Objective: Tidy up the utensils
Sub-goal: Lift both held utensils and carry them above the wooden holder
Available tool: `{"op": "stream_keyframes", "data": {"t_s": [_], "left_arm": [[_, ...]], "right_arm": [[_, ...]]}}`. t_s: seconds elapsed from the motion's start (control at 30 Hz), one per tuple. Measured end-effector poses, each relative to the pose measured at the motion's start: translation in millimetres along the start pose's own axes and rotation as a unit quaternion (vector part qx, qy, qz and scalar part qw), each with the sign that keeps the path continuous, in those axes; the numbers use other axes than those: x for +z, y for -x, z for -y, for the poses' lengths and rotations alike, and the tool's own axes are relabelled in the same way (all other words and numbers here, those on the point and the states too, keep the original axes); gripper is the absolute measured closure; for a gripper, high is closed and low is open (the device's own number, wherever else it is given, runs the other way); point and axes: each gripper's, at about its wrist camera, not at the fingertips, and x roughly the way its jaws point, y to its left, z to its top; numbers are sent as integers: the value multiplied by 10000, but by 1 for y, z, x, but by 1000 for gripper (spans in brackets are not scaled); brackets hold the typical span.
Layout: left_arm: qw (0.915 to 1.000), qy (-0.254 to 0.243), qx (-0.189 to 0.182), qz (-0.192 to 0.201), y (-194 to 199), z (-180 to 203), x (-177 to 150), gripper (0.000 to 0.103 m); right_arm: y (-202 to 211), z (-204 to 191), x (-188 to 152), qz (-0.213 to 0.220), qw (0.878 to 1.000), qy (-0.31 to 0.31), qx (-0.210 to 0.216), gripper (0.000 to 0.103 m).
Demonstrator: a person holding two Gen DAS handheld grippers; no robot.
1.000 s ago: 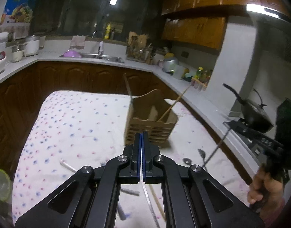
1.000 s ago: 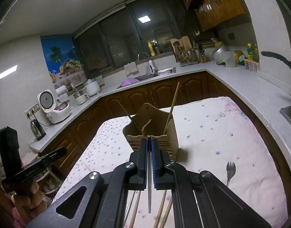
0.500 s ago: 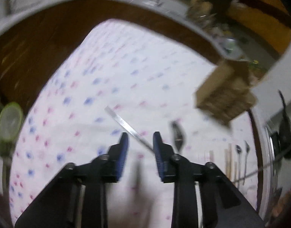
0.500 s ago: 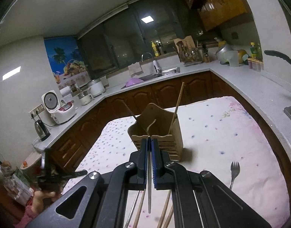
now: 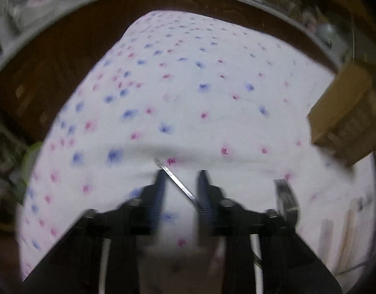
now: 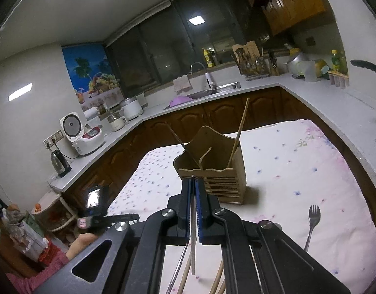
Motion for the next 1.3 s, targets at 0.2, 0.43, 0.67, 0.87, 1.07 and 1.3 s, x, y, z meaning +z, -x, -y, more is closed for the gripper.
{"op": "stream_keyframes", "data": {"t_s": [0.2,0.43,0.67,0.87,1.07,1.3], "left_arm": [[9984,-40,-571,3,12,2,-3,100],[9887,-80,-1397,547,78,9,-17,100],[9731,-311,-1929,1217,153,23,-24,100],[9619,-472,-2190,1569,195,31,-27,100],[9529,-592,-2320,1859,218,35,-29,100],[9463,-652,-2353,2118,233,39,-25,100]], "right_arm": [[3,2,0,38,10000,-43,-13,99],[9,3,2,83,10000,-49,-17,99],[20,-3,4,185,9998,1,17,99],[29,-10,6,268,9996,64,21,99],[34,-11,8,327,9994,76,14,99],[32,-10,10,359,9993,56,-7,99]]}}
